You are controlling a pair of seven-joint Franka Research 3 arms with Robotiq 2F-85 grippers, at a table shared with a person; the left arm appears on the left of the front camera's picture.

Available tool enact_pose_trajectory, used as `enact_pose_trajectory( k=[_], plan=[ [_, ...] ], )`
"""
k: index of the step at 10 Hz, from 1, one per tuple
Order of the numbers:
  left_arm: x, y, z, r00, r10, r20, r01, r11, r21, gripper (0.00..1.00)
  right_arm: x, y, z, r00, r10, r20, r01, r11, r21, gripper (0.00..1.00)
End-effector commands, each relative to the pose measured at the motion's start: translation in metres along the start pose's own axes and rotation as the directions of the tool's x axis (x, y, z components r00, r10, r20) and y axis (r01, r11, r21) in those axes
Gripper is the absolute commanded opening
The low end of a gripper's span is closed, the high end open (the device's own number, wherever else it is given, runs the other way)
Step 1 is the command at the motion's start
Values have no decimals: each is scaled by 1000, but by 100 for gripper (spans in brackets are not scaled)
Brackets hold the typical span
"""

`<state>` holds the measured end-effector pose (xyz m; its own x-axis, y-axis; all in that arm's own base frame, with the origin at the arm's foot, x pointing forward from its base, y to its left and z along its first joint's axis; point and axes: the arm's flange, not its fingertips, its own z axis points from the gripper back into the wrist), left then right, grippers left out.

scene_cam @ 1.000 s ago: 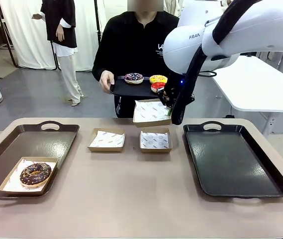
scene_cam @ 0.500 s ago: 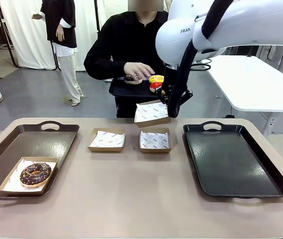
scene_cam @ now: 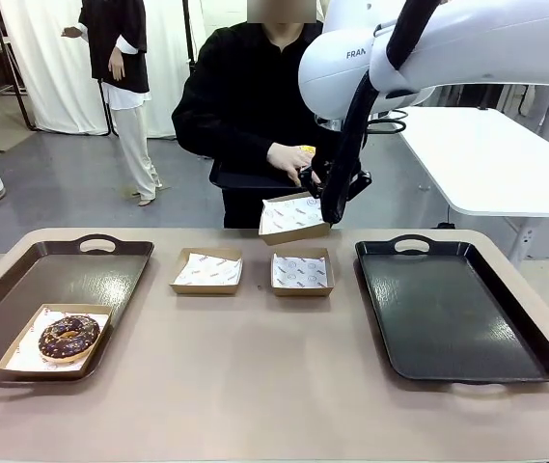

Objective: Individually package the donuts and arrange them on the tray.
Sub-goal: Place the picked Paper togo box on the Handle tray while simultaneously picking up another Paper togo box from the table with the other hand.

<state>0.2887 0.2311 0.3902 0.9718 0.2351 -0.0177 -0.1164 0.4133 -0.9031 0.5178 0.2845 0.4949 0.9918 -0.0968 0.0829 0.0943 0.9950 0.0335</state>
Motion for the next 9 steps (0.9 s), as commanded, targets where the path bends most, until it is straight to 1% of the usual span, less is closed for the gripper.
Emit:
enact_pose_trajectory(
  k=[1,9],
  plan=[
    [-3,-1,0,1000,-9,10,9,1000,-14,100,-1,-1,-2,1000,-5,3,5,1000,1,0],
    [-3,-1,0,1000,-9,10,9,1000,-14,100,-1,-1,-2,1000,-5,3,5,1000,1,0]
  ],
)
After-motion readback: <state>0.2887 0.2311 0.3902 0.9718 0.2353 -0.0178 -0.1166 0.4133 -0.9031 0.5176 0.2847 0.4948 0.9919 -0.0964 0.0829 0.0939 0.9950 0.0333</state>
